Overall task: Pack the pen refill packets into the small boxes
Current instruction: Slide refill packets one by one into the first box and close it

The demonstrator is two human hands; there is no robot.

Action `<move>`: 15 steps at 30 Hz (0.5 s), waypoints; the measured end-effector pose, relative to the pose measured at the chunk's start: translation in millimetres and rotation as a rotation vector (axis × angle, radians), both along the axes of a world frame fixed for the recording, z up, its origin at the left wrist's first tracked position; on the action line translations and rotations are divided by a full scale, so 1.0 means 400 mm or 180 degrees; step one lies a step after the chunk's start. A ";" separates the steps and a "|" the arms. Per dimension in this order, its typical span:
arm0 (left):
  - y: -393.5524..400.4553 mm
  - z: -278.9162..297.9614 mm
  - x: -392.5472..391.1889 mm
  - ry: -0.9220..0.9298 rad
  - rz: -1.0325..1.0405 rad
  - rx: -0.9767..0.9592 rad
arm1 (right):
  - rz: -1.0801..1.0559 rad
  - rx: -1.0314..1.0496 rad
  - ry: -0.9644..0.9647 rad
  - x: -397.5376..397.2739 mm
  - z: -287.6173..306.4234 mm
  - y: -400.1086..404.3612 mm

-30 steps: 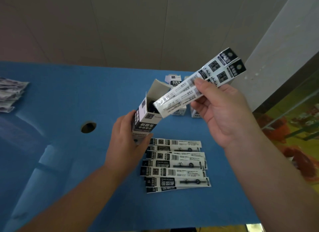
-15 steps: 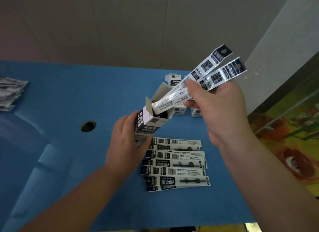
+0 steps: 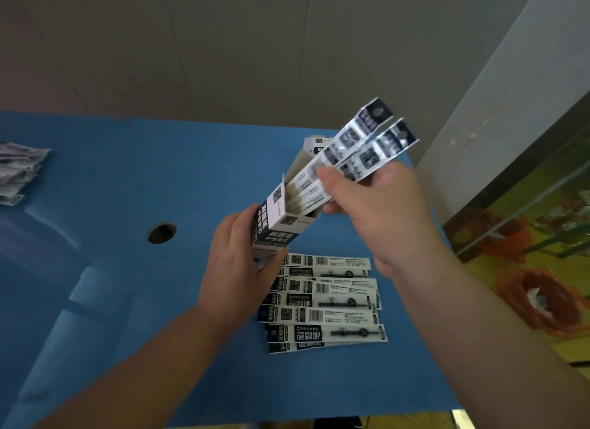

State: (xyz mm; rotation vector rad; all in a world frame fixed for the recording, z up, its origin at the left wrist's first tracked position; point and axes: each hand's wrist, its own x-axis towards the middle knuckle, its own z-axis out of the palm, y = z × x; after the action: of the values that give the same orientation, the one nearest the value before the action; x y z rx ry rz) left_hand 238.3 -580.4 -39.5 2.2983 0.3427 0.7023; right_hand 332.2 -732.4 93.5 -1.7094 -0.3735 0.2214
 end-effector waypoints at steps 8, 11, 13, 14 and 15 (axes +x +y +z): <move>-0.012 0.021 0.005 -0.0031 -0.0019 -0.0183 | -0.0004 -0.0331 -0.0478 -0.011 -0.007 0.011; -0.015 0.020 0.005 -0.0035 -0.0025 -0.0177 | 0.0038 -0.0409 -0.0617 -0.009 -0.010 0.006; -0.020 0.020 0.005 -0.0061 -0.0050 -0.0169 | 0.0116 -0.0588 -0.0804 -0.014 -0.015 0.006; -0.022 0.021 0.005 -0.0073 -0.0066 -0.0146 | 0.0145 -0.0698 -0.0922 -0.017 -0.017 0.007; -0.023 0.021 0.005 -0.0083 -0.0074 -0.0130 | 0.0166 -0.0792 -0.1044 -0.020 -0.019 0.009</move>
State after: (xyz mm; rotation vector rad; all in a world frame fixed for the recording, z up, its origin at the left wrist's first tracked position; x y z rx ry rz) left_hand 240.3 -589.7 -30.9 2.2494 0.3149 0.7066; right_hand 324.3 -728.6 85.9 -1.9878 -0.6549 0.0235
